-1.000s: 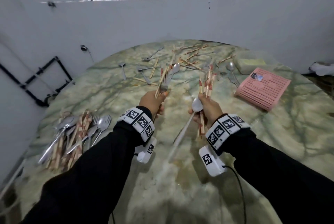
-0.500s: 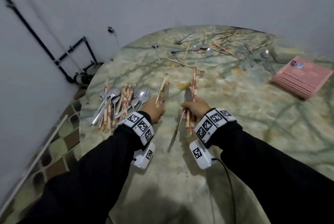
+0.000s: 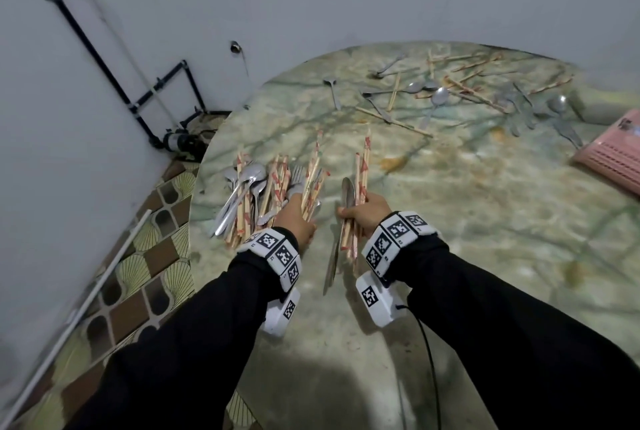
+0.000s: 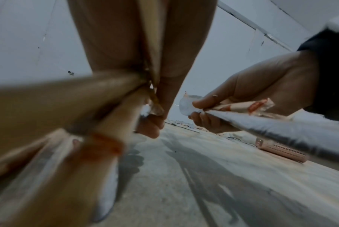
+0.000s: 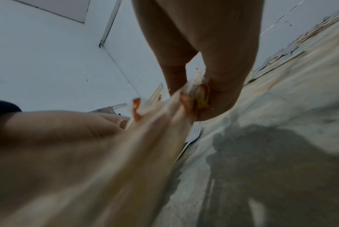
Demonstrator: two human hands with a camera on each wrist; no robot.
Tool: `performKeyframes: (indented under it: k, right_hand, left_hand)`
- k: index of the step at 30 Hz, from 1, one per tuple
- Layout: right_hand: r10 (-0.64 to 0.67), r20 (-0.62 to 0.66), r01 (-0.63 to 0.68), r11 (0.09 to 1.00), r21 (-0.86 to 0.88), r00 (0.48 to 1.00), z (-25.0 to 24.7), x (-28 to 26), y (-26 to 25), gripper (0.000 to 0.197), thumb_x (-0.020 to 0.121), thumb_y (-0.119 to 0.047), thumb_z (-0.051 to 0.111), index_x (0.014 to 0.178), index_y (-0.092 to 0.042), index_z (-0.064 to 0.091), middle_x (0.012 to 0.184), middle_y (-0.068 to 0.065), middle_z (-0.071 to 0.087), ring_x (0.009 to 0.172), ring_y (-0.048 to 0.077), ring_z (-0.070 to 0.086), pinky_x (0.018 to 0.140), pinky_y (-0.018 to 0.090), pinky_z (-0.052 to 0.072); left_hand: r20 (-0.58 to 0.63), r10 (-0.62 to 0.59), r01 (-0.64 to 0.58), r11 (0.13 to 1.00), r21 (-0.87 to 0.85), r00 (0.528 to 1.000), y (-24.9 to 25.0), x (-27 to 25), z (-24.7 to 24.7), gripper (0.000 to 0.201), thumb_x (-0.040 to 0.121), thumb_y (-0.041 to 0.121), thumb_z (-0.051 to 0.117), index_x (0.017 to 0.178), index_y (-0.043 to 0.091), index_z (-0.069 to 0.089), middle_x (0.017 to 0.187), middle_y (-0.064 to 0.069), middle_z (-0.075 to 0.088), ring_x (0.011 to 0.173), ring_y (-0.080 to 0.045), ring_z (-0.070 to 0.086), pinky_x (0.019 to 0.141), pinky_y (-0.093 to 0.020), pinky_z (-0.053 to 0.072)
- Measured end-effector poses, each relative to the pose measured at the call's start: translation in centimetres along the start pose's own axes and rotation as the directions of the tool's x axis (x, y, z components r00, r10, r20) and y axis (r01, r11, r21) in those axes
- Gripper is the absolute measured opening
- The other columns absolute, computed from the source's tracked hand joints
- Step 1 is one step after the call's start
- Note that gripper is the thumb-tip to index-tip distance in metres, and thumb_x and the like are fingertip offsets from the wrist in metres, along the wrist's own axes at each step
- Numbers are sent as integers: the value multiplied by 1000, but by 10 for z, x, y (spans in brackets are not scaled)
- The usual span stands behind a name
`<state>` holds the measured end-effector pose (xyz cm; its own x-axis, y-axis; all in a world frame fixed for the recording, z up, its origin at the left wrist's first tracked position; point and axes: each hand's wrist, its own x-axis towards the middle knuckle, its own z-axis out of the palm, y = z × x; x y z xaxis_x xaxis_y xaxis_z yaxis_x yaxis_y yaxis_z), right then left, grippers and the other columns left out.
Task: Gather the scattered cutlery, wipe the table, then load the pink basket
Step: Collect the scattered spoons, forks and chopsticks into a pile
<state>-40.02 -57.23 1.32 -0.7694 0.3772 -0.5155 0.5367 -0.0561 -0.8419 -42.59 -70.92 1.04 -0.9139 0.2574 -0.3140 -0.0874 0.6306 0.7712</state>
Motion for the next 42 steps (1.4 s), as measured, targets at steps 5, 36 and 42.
performKeyframes:
  k: [5, 36, 42]
  right_hand:
    - [-34, -52, 30, 997, -78, 998, 16, 12, -2, 28, 76, 0, 71, 102, 6, 62, 85, 15, 63, 70, 26, 62, 63, 31, 53]
    - [-5, -16, 4, 997, -77, 1000, 44, 2, 13, 20, 86, -4, 54, 66, -6, 59, 72, 18, 59, 63, 28, 56, 78, 46, 52]
    - [-8, -42, 3, 994, -112, 999, 39, -1, 11, 19, 86, -5, 54, 97, 5, 66, 79, 16, 61, 76, 27, 59, 81, 42, 52]
  left_hand:
    - [-12, 7, -6, 996, 89, 1000, -4, 13, -4, 64, 86, -3, 56, 141, 14, 29, 117, -16, 58, 100, -29, 59, 83, -34, 49]
    - [-46, -2, 7, 994, 108, 999, -2, 17, 0, 43, 93, 4, 48, 135, 3, 36, 130, -18, 51, 114, -32, 52, 93, -36, 42]
    - [-19, -10, 13, 993, 120, 1000, -8, 20, 3, 32, 93, 9, 47, 124, 2, 44, 116, -18, 56, 109, -34, 54, 89, -37, 43]
